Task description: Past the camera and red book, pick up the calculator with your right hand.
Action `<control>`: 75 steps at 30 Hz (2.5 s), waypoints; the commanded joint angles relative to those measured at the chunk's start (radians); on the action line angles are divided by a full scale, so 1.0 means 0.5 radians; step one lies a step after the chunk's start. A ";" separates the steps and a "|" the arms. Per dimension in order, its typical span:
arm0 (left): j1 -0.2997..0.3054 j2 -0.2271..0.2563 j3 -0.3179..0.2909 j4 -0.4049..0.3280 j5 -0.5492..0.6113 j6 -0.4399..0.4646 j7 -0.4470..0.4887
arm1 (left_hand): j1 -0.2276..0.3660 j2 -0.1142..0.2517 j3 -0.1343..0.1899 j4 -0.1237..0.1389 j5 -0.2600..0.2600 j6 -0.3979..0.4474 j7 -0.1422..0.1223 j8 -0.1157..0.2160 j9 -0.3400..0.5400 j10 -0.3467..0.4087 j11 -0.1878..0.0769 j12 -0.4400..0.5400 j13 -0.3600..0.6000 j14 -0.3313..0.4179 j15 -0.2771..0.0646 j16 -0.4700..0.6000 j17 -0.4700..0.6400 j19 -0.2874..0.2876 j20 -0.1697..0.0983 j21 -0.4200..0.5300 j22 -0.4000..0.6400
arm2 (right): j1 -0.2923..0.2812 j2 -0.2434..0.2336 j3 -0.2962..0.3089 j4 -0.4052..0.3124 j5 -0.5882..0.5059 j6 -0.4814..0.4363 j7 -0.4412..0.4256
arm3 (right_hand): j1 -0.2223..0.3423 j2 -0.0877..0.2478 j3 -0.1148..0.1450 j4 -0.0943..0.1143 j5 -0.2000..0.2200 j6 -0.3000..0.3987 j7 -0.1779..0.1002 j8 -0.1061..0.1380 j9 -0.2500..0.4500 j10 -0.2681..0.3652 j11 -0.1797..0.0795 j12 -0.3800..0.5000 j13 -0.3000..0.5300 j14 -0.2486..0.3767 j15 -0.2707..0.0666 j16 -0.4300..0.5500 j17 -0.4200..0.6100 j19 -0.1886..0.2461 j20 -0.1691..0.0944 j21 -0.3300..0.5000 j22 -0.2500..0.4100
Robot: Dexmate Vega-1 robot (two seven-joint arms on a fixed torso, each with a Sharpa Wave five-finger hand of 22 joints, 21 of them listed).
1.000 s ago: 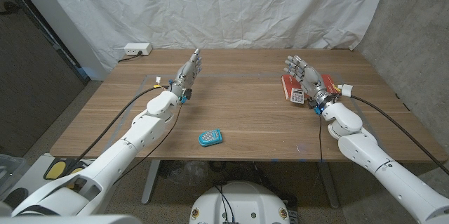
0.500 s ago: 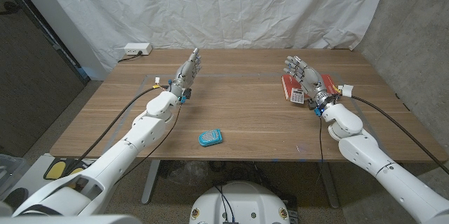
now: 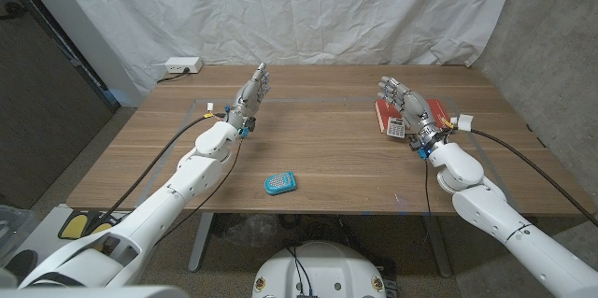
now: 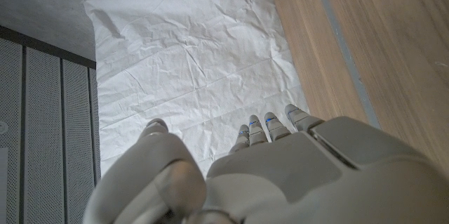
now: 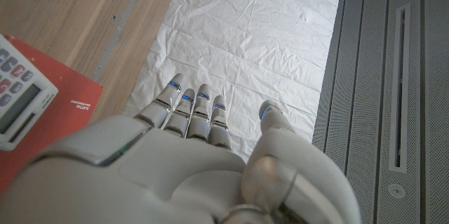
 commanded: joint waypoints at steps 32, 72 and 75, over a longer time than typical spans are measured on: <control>0.122 0.134 -0.032 -0.315 0.011 0.163 0.114 | 0.027 0.015 -0.017 -0.011 0.010 0.012 0.007 0.009 0.008 0.014 -0.006 0.011 0.005 0.006 0.002 0.018 0.010 0.025 -0.153 0.016 0.008 | -0.328 -0.102 0.114 -0.335 -0.767 -0.097 -0.603 | 0.136 -0.022 0.040 -0.088 0.009 0.051 -0.035 0.023 0.009 0.052 -0.032 0.013 0.012 0.083 -0.026 0.009 0.001 0.045 -0.027 -0.019 0.013; 0.124 0.139 -0.034 -0.326 0.015 0.164 0.122 | 0.030 0.024 -0.033 -0.011 0.009 0.010 0.024 0.006 0.008 0.009 0.004 0.009 0.006 0.012 0.020 0.018 0.015 0.024 -0.128 0.015 0.013 | -0.566 -0.111 0.206 -0.571 -1.282 -0.385 -0.966 | 0.222 -0.044 0.066 -0.108 0.008 0.078 -0.065 0.028 0.011 0.060 -0.068 0.010 0.017 0.091 -0.047 -0.001 0.007 0.056 -0.037 -0.040 0.014; 0.126 0.145 -0.036 -0.332 0.017 0.166 0.123 | 0.030 0.025 -0.034 -0.011 0.009 0.010 0.025 0.006 0.008 0.009 0.005 0.009 0.006 0.012 0.020 0.018 0.015 0.023 -0.126 0.014 0.013 | -0.570 -0.106 0.202 -0.589 -1.337 -0.421 -0.999 | 0.229 -0.045 0.069 -0.109 0.009 0.077 -0.064 0.028 0.012 0.050 -0.075 0.006 0.017 0.088 -0.052 -0.003 0.007 0.056 -0.038 -0.042 0.014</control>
